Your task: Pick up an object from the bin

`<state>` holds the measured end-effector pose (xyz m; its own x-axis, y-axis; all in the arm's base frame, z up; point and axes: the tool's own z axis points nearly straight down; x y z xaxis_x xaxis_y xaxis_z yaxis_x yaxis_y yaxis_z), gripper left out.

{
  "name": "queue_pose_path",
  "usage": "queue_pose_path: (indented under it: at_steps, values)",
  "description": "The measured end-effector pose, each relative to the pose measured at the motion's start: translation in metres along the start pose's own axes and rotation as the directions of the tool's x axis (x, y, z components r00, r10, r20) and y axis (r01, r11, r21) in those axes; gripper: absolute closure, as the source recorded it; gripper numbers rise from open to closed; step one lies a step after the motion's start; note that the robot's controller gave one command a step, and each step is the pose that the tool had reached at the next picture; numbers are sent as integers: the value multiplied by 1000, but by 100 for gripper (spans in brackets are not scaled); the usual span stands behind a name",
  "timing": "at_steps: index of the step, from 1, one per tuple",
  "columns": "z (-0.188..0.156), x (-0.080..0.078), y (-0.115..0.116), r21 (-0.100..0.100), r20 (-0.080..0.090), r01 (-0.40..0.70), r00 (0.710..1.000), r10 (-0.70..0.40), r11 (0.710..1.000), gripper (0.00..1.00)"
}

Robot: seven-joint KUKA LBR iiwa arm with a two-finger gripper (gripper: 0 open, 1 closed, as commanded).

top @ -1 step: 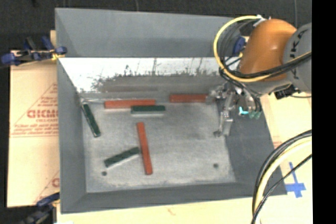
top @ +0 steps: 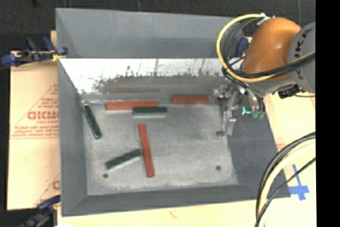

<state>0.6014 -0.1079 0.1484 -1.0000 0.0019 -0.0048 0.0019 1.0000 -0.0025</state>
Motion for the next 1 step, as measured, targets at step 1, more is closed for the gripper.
queue_pose_path:
  at_steps: [1]
  values:
    - [43,-27,18,2,10,17,1000,-17,1000,0]
